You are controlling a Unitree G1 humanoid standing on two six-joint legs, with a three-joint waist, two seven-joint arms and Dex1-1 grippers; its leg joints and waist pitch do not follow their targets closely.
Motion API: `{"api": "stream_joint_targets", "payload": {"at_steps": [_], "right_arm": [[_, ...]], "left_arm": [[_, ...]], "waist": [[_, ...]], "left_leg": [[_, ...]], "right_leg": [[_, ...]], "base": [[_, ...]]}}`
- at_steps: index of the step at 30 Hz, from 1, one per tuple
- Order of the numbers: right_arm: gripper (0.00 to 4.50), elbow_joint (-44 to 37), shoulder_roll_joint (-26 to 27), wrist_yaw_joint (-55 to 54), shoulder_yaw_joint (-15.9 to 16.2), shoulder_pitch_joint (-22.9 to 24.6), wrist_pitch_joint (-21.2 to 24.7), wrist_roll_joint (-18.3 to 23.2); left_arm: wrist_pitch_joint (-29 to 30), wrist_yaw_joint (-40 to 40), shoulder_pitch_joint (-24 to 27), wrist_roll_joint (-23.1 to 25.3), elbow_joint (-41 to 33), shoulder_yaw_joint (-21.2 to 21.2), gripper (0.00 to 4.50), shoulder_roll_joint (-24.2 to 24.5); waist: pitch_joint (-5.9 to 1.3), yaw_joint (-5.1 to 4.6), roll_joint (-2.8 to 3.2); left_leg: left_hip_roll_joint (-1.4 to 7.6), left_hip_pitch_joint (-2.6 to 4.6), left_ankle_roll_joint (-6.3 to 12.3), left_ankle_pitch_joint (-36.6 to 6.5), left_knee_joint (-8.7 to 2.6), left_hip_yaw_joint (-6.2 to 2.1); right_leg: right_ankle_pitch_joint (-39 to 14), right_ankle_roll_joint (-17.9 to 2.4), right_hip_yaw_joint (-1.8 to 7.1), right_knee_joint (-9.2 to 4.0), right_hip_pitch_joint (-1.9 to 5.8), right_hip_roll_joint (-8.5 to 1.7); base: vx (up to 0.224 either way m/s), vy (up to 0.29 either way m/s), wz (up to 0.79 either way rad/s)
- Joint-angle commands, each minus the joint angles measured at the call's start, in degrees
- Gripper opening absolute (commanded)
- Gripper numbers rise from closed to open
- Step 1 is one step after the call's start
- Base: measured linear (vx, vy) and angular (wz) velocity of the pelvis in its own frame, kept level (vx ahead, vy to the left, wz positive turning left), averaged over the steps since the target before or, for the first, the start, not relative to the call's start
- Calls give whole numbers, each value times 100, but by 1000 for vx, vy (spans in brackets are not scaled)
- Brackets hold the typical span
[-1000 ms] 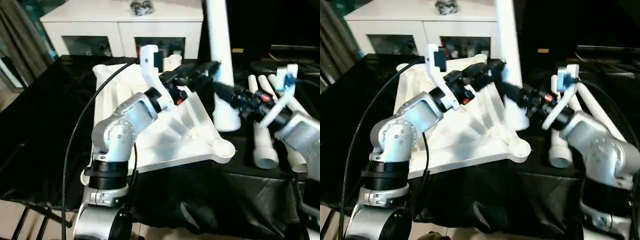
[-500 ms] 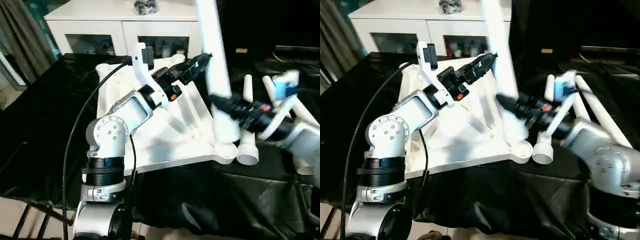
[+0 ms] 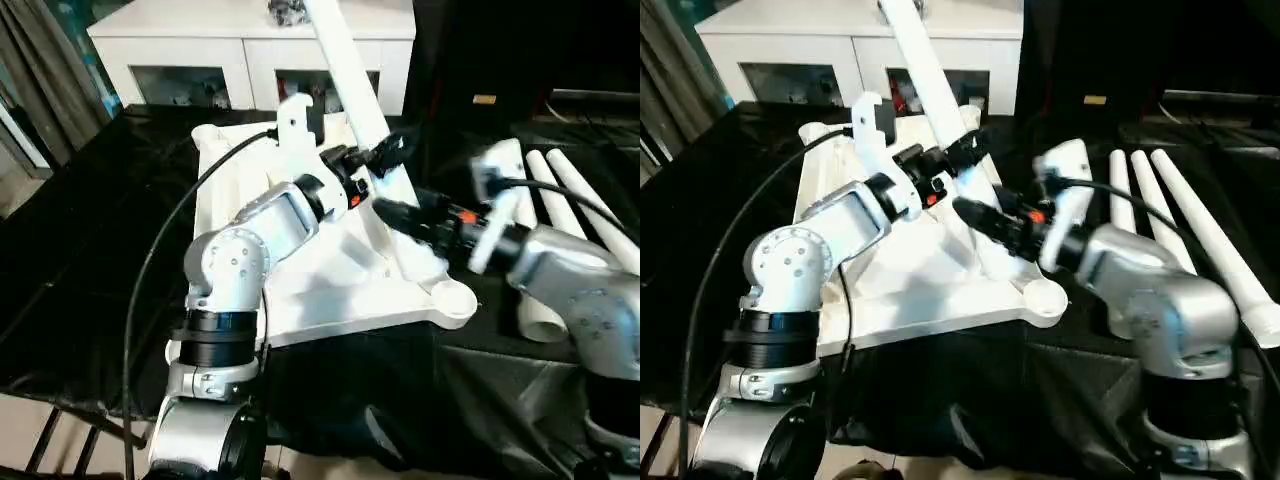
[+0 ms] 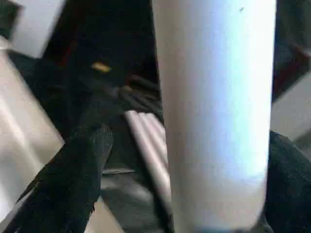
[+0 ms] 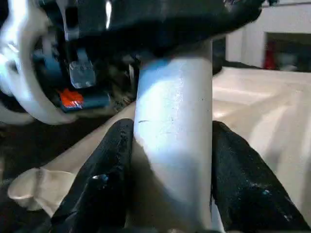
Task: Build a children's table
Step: Pick table leg
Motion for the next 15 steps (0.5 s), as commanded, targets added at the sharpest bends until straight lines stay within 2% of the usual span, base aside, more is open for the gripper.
{"api": "stream_joint_targets", "payload": {"at_steps": [1,4,8,15], "right_arm": [[189,-76,38,-125,128,-90,-137,-159],[189,-39,187,-359,339,-99,-194,-361],[189,58,252,-502,528,-84,-301,-551],[189,127,299,-580,563,-118,-356,-684]], "left_arm": [[-110,195,-331,82,53,82,423,-427],[-257,491,-387,133,85,131,416,-508],[-418,754,-404,199,126,156,374,-565],[-477,827,-343,138,100,102,313,-598]], "waist": [[-404,-7,-137],[-400,-9,-129],[-399,-17,-130],[-404,-12,-135]], "left_leg": [[132,100,300,-47,-314,-42],[136,108,303,-120,-318,-42],[135,106,275,-168,-316,-38],[129,104,272,-153,-311,-36]], "right_leg": [[306,-1351,48,-331,291,-63],[281,-1363,48,-333,283,-63],[310,-1344,53,-330,283,-58],[356,-1351,53,-321,289,-58]], "base": [[0,0,0],[0,0,0],[0,0,0],[0,0,0]]}}
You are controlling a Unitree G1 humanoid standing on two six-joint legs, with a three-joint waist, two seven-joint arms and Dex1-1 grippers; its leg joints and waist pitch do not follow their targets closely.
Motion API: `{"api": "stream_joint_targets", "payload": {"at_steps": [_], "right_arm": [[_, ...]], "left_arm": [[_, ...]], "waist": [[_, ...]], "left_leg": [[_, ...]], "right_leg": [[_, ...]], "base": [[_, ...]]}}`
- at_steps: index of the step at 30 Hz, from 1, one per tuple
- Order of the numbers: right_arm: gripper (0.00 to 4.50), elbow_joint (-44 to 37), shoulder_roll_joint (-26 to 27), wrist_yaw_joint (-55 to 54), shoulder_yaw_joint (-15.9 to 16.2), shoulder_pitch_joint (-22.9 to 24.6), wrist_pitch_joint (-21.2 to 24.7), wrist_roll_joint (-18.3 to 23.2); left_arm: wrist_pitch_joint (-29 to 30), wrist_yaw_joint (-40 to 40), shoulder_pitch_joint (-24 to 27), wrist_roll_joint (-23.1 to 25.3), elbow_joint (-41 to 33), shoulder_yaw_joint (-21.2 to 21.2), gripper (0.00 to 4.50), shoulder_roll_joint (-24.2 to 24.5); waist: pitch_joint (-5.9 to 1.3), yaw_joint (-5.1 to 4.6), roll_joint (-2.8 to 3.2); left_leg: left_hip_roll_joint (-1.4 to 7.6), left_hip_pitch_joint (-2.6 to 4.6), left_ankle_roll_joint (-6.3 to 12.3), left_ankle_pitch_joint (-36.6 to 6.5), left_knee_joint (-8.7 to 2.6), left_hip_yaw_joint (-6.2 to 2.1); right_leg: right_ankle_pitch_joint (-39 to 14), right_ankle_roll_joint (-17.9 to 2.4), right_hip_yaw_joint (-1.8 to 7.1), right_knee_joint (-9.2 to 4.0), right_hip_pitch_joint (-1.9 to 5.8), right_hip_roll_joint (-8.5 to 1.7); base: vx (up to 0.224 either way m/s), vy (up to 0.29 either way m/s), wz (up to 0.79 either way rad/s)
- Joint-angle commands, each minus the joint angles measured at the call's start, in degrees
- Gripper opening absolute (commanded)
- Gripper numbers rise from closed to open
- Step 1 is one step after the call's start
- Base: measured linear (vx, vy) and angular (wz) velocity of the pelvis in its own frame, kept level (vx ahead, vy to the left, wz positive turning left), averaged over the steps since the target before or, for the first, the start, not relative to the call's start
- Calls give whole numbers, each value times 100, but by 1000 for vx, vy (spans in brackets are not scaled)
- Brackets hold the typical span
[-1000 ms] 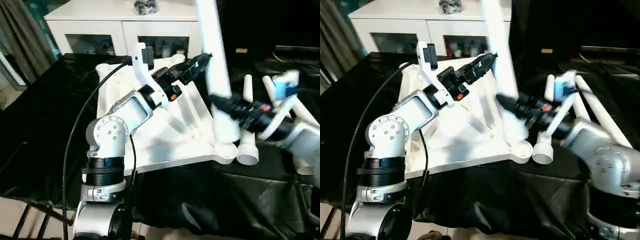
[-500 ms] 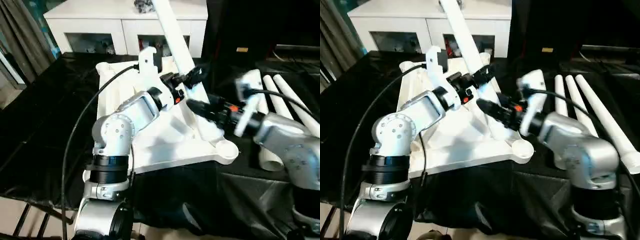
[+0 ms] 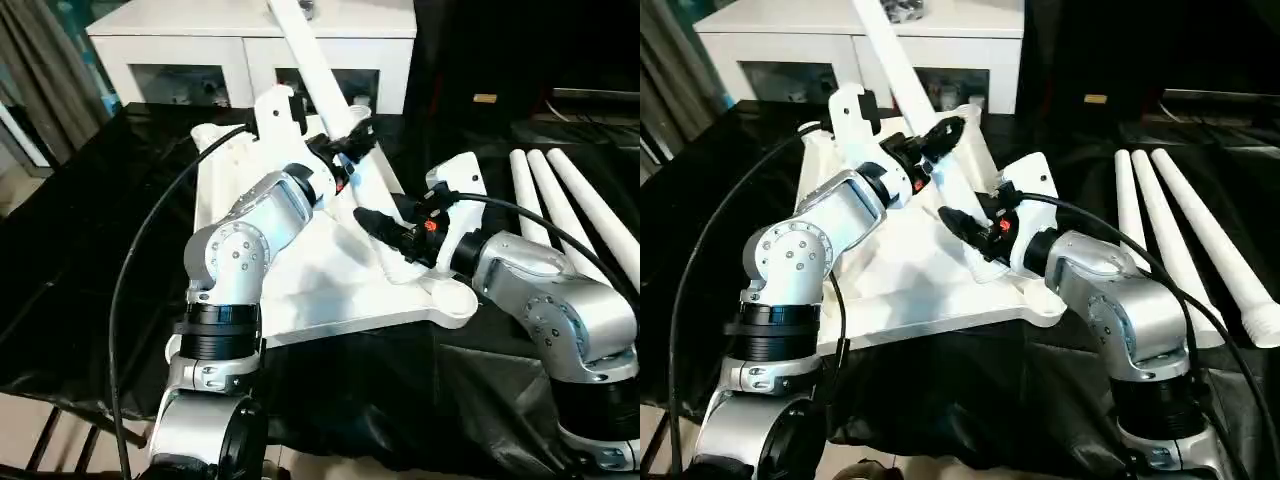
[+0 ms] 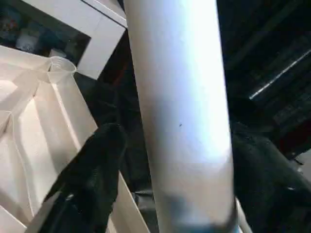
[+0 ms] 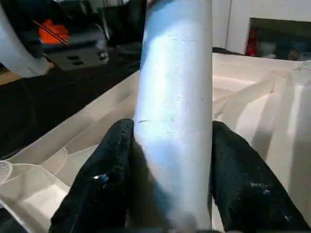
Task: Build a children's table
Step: Pick table leg
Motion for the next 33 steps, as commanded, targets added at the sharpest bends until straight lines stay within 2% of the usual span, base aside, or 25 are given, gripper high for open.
{"api": "stream_joint_targets", "payload": {"at_steps": [1,9,15,22,23,25,26,30,31,33], "right_arm": [[189,-39,21,-36,29,-120,-101,-43],[189,101,57,-16,15,-219,-154,-68],[189,178,40,-9,53,-259,-190,-101],[189,212,31,4,64,-286,-231,-162],[189,231,41,19,45,-298,-217,-140],[189,271,47,95,-33,-310,-173,-27],[244,271,46,96,-34,-310,-172,-26],[264,309,-133,402,-265,-280,-59,246],[292,309,-133,402,-265,-280,-59,246],[300,285,-367,776,-360,-245,20,454]], "left_arm": [[-30,84,-207,15,-19,14,304,-602],[-130,182,-172,-136,43,-34,248,-632],[-79,-27,-78,-303,-20,-139,195,-595],[-137,-223,-15,-226,-34,-389,186,-475],[-160,-258,-3,-236,-27,-423,186,-447],[-220,-393,11,-237,-14,-490,186,-388],[-221,-395,11,-236,-13,-491,185,-387],[-325,-966,48,-193,-4,-690,184,-136],[-325,-966,48,-193,-4,-690,184,-136],[-375,-1499,48,-226,-28,-796,184,110]], "waist": [[-406,-13,-130],[-410,-14,-150],[-415,-10,-131],[-417,-9,-132],[-420,-4,-67],[-419,-17,-113],[-420,-13,-108],[-421,2,-110],[-421,0,-113],[-423,1,-121]], "left_leg": [[131,112,274,-144,-314,-39],[127,112,335,-103,-299,-29],[129,114,352,-45,-288,-30],[131,114,350,-58,-287,-32],[128,118,332,-73,-284,-38],[127,117,333,-103,-288,-31],[131,117,336,-102,-289,-34],[141,126,374,-126,-289,-27],[141,122,374,-124,-287,-29],[139,112,418,-47,-279,-29]], "right_leg": [[360,-1352,51,-320,299,-60],[365,-1385,53,-313,297,-60],[472,-1412,53,-300,295,-57],[473,-1408,51,-299,299,-56],[454,-1410,50,-292,299,-63],[458,-1401,52,-306,305,-55],[463,-1405,51,-303,306,-59],[436,-1468,51,-302,294,-63],[463,-1475,50,-294,303,-58],[581,-1499,53,-284,318,-68]], "base": [[0,0,0],[0,0,0],[0,0,0],[0,0,0],[0,0,0],[0,0,0],[0,0,0],[0,0,0],[0,0,0],[0,0,0]]}}
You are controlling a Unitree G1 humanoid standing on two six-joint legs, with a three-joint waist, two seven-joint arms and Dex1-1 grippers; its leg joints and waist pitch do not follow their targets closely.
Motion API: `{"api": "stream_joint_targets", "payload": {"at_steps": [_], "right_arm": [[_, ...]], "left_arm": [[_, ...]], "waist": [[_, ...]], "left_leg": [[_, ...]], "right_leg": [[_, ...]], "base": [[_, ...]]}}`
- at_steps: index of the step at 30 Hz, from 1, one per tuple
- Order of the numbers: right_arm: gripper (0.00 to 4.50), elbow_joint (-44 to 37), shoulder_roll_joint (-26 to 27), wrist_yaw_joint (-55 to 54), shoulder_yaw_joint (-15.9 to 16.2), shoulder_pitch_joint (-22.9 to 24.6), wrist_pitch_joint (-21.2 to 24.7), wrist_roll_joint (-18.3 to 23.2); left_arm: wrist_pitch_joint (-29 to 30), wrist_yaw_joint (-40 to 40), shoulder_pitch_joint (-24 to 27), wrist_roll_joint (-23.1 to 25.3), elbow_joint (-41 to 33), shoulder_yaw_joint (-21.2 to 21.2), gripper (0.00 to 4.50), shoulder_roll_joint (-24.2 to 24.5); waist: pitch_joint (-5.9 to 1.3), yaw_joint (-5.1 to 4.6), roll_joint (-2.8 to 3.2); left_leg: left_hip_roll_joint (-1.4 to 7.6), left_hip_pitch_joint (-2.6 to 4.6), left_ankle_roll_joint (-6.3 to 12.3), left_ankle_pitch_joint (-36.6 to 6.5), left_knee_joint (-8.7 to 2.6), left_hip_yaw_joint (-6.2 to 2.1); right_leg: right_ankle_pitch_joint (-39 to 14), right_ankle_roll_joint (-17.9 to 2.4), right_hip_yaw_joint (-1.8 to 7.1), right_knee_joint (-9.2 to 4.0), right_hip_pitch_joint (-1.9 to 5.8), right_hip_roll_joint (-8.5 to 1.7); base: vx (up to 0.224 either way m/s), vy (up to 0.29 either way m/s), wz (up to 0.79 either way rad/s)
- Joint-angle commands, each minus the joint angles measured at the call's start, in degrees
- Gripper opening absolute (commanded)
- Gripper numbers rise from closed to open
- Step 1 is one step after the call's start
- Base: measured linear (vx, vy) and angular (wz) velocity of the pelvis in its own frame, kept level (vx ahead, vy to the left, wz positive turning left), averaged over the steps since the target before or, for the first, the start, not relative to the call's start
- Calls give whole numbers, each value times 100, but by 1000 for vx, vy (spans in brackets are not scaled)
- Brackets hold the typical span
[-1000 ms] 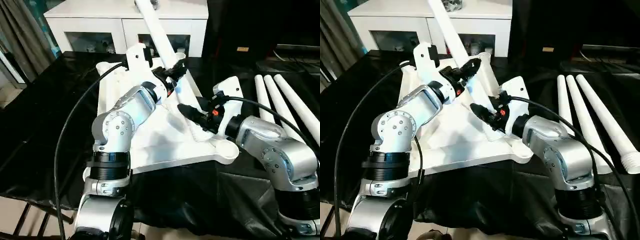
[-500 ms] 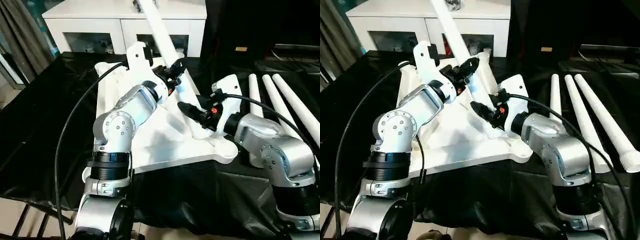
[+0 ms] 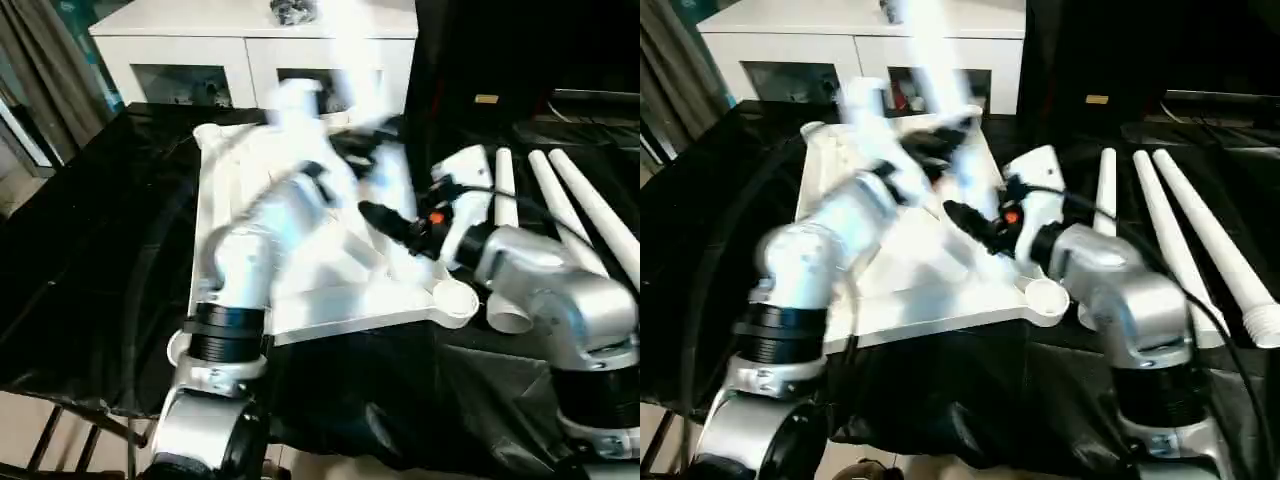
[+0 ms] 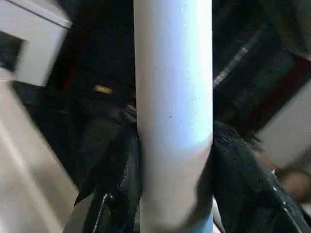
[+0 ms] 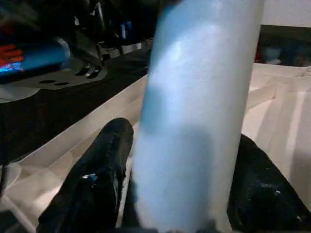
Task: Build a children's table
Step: Pick table leg
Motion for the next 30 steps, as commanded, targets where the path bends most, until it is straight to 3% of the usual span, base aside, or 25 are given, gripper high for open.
{"api": "stream_joint_targets", "payload": {"at_steps": [1,10,11,12,17,27,30], "right_arm": [[304,-54,-116,315,-68,-59,147,229],[383,-105,-947,1548,-128,51,414,760],[399,-89,-1054,1717,-114,65,454,828],[409,-74,-1140,1869,-105,74,498,897],[448,-44,-1475,2542,9,67,614,1143],[450,137,-1732,3230,266,-19,631,1242],[413,162,-1745,3272,292,-20,658,1263]], "left_arm": [[-20,-399,11,-108,-47,-109,184,110],[46,-1745,-105,-290,-49,-178,182,687],[37,-1941,-102,-315,-84,-198,182,747],[43,-2111,-95,-347,-116,-218,182,798],[67,-2833,-17,-502,-251,-390,182,1021],[83,-3468,78,-599,-509,-530,182,1145],[99,-3538,113,-622,-573,-542,182,1147]], "waist": [[-417,-4,-130],[-411,-8,-130],[-412,-5,-106],[-412,-12,-130],[-407,0,-139],[-366,-22,-162],[-364,-22,-167]], "left_leg": [[132,114,428,-57,-292,-27],[158,141,502,-206,-297,-21],[157,141,499,-198,-295,-23],[160,137,510,-214,-295,-21],[170,138,561,-251,-293,-18],[179,140,377,-691,-324,-16],[185,144,358,-697,-336,-20]], "right_leg": [[564,-1505,48,-299,319,-65],[306,-1644,55,-304,314,-75],[319,-1656,52,-298,311,-74],[331,-1678,52,-298,315,-77],[291,-1774,51,-290,309,-89],[-477,-1698,62,-344,292,-107],[-579,-1644,63,-354,280,-106]], "base": [[0,0,0],[0,0,0],[0,0,0],[0,0,0],[0,0,0],[0,0,0],[0,0,0]]}}
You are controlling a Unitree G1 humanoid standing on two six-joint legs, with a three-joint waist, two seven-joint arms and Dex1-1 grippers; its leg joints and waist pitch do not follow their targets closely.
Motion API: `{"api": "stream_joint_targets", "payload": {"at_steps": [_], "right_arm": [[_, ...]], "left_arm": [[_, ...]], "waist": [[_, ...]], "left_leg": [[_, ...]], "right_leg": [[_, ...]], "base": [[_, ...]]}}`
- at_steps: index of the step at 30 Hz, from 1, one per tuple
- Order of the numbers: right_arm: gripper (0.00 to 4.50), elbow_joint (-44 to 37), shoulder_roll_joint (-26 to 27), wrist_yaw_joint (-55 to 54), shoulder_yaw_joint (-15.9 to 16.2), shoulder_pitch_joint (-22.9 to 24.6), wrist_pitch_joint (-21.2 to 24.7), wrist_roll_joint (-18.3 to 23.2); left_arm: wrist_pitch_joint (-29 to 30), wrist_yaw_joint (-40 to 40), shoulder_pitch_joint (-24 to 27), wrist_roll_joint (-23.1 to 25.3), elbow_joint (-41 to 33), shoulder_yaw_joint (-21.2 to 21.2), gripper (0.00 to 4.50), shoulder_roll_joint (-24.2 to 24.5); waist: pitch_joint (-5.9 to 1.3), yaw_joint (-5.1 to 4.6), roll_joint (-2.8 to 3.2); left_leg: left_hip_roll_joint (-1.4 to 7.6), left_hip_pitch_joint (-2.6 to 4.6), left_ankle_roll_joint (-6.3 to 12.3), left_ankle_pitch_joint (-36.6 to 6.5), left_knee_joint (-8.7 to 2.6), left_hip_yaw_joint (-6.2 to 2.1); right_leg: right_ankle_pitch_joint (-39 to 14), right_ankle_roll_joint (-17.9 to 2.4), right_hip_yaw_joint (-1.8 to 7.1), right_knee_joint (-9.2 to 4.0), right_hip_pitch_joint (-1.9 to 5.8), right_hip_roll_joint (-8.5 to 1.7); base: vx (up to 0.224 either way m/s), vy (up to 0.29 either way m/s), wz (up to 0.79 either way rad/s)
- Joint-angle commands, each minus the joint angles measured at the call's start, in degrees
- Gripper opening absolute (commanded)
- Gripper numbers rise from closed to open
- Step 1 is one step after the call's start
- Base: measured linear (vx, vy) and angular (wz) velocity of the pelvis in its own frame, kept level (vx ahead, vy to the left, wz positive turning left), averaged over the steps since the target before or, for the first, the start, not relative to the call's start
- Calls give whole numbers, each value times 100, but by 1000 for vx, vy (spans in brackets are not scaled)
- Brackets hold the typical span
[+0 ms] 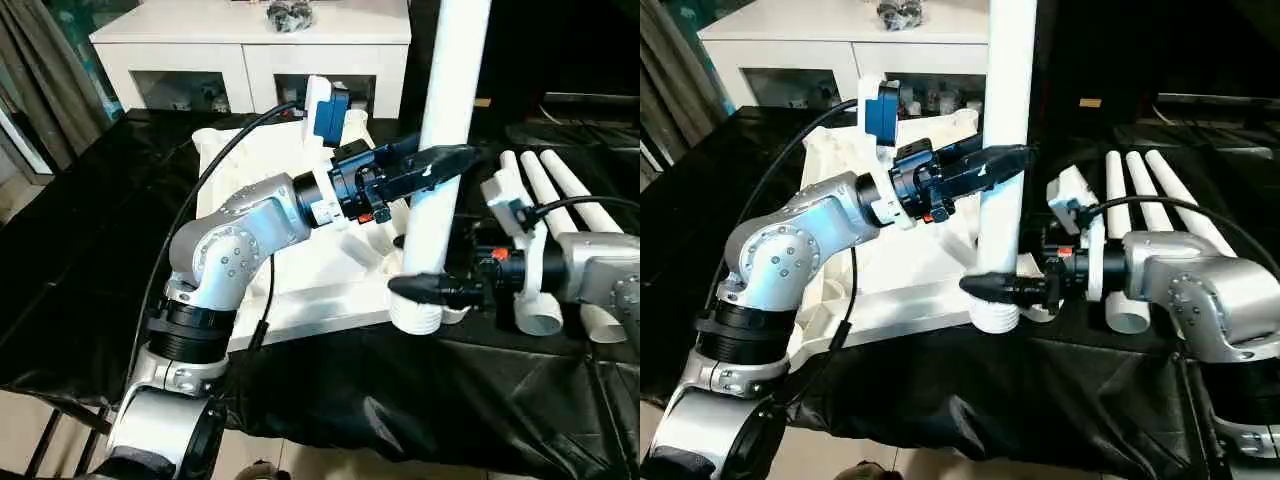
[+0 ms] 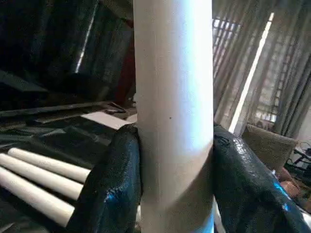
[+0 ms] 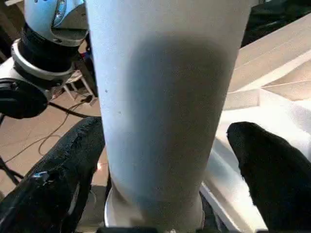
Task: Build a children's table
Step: Pick table leg
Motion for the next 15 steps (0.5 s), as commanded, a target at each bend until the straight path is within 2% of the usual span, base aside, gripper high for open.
{"api": "stream_joint_targets", "payload": {"at_steps": [1,8,13,14,15], "right_arm": [[413,1,-53,87,41,-63,46,98],[339,37,-75,213,84,-30,87,132],[304,-2,-60,216,119,10,130,146],[286,-18,-56,219,133,31,133,144],[286,-27,-54,221,142,43,132,141]], "left_arm": [[20,-88,46,-48,-161,-5,182,46],[51,-224,76,-40,-195,-68,182,91],[48,-251,69,-17,-193,-84,182,70],[28,-241,61,6,-175,-83,182,57],[15,-234,56,19,-163,-83,182,49]], "waist": [[-360,-10,-174],[-365,-4,-172],[-368,-6,-179],[-367,-2,-157],[-366,-9,-168]], "left_leg": [[178,124,345,-733,-377,-21],[180,124,338,-734,-383,-23],[174,113,365,-658,-375,-21],[176,120,362,-675,-375,-23],[177,117,356,-686,-377,-22]], "right_leg": [[-644,-1587,60,-427,275,-97],[-695,-1538,60,-429,261,-96],[-588,-1560,58,-420,266,-95],[-616,-1561,60,-420,261,-97],[-617,-1562,60,-425,262,-93]], "base": [[0,0,0],[0,0,0],[0,0,0],[0,0,0],[0,0,0]]}}
